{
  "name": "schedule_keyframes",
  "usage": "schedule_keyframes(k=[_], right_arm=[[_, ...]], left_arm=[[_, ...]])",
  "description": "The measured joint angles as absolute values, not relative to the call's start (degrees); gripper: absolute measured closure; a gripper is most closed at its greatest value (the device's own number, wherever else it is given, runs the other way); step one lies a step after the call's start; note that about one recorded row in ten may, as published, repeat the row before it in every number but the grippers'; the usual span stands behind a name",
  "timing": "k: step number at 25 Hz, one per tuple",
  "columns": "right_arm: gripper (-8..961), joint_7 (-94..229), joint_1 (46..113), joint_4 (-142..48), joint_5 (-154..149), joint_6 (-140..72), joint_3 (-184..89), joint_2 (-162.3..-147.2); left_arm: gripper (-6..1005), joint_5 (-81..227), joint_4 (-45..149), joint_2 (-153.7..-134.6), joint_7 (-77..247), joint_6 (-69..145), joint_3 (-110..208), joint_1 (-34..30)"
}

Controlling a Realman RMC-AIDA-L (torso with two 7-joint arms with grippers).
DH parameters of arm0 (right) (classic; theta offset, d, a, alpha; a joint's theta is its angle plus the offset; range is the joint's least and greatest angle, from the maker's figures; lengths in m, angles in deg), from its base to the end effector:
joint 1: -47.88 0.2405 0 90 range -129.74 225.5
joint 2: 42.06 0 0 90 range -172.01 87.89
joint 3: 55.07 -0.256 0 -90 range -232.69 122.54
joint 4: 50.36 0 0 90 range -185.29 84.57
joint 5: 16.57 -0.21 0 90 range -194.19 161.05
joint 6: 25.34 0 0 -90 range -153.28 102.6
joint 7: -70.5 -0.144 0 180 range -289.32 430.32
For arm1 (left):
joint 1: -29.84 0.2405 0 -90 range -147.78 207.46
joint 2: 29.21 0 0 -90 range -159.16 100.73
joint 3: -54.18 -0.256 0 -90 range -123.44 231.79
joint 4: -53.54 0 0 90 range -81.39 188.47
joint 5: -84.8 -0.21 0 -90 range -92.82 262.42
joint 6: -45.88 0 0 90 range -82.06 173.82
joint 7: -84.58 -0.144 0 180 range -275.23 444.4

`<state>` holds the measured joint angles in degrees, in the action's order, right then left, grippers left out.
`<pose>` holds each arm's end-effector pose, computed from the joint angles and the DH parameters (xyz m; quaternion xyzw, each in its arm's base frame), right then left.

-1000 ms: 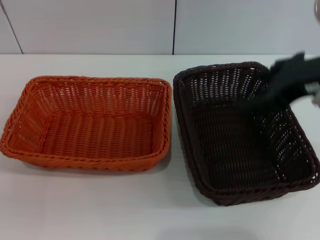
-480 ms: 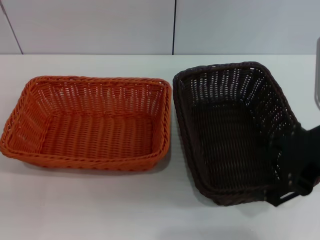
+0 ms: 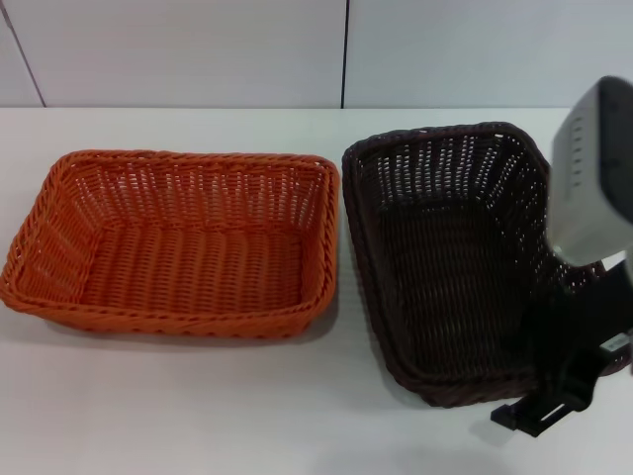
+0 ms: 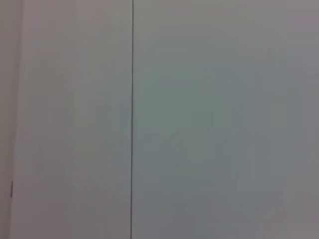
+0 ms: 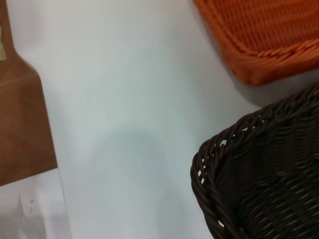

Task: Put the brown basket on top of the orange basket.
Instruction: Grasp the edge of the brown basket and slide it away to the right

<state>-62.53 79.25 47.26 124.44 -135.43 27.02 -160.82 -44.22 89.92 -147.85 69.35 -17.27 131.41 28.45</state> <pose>0.1335 0.2959 0.0244 -0.9696 0.1268 -0.2013 0.0569 -0.3933 0.2543 0.0758 -0.4542 -0.2723 -0.2131 0.8210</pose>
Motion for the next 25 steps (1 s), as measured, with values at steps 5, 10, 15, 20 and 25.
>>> schedule_keyframes(k=[5, 10, 15, 20, 25], right_arm=[[173, -62.4, 81.2, 39.9, 127.8, -131.4, 30.7, -160.8], [177, -62.4, 82.5, 36.2, 128.5, -128.6, 32.0, -160.82], [181, -62.7, 82.8, 36.0, 130.3, -127.9, 35.3, -160.93], [258, -62.8, 83.6, 34.8, 130.8, -127.3, 36.2, -160.98], [454, -63.7, 83.8, 36.8, 130.8, -126.9, 36.3, -161.07]], left_arm=[[194, -44.2, 89.9, -147.71, 69.2, -16.6, 131.2, 28.2], [195, -44.2, 89.9, -147.6, 69.2, -16.0, 131.2, 28.0], [195, -44.3, 90.0, -147.53, 69.2, -16.0, 131.3, 27.9], [195, -44.3, 89.6, -147.43, 69.2, -16.0, 131.5, 27.5], [194, -44.5, 88.7, -147.41, 69.3, -16.0, 131.6, 26.9]])
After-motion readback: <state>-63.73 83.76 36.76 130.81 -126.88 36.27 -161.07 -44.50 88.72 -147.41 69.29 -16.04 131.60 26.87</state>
